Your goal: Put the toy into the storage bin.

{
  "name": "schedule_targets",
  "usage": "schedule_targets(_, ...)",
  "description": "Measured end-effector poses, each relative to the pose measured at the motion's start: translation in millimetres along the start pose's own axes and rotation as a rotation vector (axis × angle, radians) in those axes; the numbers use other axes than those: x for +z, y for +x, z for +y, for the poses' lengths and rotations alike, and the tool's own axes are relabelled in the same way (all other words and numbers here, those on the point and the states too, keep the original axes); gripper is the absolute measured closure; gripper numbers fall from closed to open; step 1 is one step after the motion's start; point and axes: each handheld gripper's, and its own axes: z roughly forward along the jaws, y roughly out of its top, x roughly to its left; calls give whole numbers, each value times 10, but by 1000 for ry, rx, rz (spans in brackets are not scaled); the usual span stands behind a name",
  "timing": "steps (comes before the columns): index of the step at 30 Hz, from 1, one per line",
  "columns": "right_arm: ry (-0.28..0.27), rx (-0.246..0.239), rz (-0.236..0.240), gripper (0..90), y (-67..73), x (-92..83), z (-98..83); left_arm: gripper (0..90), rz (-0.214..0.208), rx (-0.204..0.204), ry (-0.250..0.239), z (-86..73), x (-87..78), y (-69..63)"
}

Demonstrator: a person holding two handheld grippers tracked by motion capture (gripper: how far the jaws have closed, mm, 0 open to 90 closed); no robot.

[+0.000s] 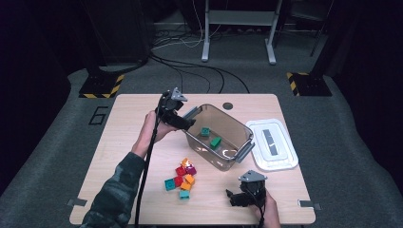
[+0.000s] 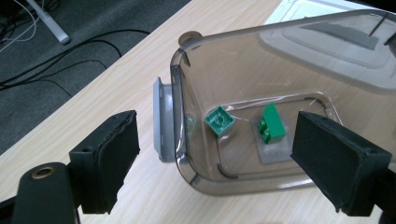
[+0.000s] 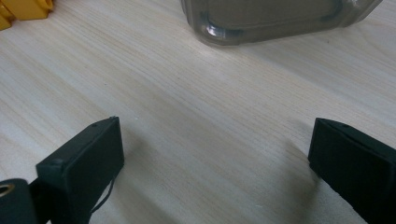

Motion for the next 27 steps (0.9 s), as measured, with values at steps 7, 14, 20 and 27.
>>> schedule_targets(7,1,-4,0,25,-1,0,0,124,11,-3,-4,-191,-126,-56)
schedule_targets(14,1,-4,0,25,-1,0,0,121,7,-26,15,-469,-122,-59)
schedule_targets(20,1,-4,0,25,-1,1,0,109,1,-47,20,-687,-124,-69)
schedule_targets(27,1,-6,0,25,-2,1,0,91,-9,-46,28,-917,-143,-153)
